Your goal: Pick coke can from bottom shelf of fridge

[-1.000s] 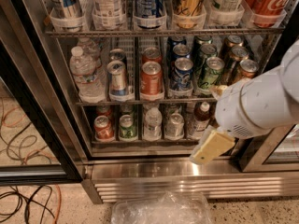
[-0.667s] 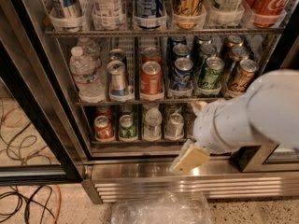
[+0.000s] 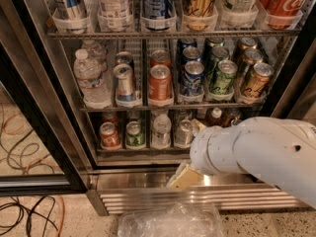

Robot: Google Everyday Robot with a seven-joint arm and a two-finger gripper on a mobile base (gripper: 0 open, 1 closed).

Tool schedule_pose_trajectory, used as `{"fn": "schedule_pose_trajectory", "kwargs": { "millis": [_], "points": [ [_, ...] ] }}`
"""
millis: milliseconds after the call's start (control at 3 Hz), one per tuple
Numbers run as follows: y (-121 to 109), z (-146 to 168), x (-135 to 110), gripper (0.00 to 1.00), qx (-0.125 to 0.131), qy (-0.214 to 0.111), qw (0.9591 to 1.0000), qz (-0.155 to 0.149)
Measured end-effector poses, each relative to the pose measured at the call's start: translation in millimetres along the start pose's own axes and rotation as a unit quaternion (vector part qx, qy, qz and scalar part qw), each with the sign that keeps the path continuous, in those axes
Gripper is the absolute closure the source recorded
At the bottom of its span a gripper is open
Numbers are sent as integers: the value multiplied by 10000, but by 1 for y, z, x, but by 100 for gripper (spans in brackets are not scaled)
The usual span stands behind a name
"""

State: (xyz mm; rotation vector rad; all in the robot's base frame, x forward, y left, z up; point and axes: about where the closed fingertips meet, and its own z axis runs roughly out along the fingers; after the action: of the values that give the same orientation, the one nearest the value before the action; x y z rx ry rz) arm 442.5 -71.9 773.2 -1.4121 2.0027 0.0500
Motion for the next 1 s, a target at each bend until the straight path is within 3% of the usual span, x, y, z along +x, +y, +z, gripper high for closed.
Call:
{"fn": "schedule_pose_trajectory", "kwargs": {
  "millis": [333,667,1000],
  "points": [
    [0,0,0,0,0,0,10000,0],
    [0,16,-5,0,2,-372,9987,362],
    [33,65,-2,0,-210,-922,9871,1292]
  ]
}}
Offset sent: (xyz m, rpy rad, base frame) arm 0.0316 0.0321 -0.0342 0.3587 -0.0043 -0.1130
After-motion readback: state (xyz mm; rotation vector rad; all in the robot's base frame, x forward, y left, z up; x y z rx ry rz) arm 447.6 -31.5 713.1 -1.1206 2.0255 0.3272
